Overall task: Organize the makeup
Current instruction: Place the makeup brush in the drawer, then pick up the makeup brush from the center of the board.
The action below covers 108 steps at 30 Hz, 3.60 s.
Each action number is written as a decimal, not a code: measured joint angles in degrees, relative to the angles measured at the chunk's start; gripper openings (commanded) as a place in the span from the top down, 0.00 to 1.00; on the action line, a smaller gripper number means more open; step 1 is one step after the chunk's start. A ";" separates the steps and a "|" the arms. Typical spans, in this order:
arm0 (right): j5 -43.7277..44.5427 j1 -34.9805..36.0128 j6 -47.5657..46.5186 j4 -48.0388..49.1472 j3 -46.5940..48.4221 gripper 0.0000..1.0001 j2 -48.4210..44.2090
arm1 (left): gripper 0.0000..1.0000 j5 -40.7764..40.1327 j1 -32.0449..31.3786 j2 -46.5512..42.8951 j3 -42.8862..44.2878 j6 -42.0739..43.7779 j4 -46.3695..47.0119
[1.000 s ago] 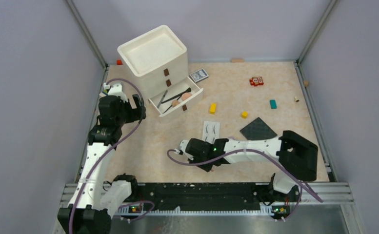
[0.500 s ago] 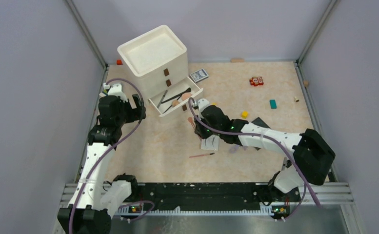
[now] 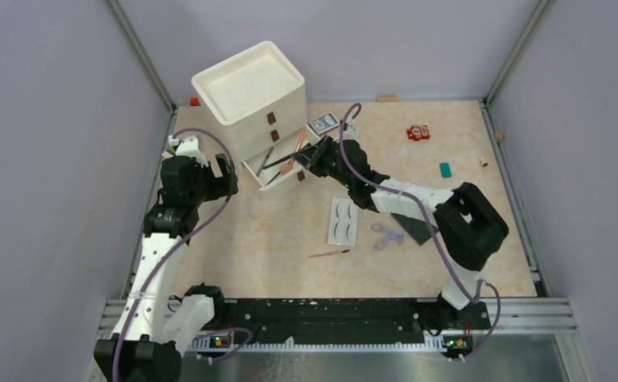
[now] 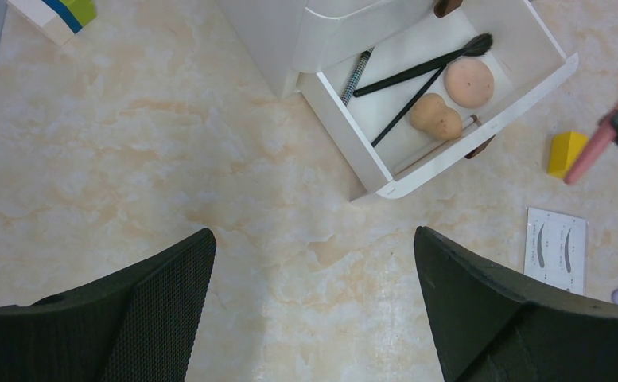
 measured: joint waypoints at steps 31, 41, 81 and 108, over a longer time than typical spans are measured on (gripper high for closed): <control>7.26 -1.16 9.99 12.81 6.84 0.65 19.63 | 0.01 0.22 1.01 -0.52 0.00 -0.02 0.04; -2.34 -1.16 -20.33 5.16 1.31 0.64 1.25 | 0.01 0.83 1.07 -0.52 0.00 -0.04 0.11; -16.41 12.31 -91.82 -49.44 -7.69 0.60 -8.33 | 0.01 3.23 1.62 1.03 0.00 -0.07 0.46; -17.16 12.44 -94.73 -51.54 -7.69 0.77 -2.01 | 0.01 3.26 1.62 1.03 0.00 -0.17 0.46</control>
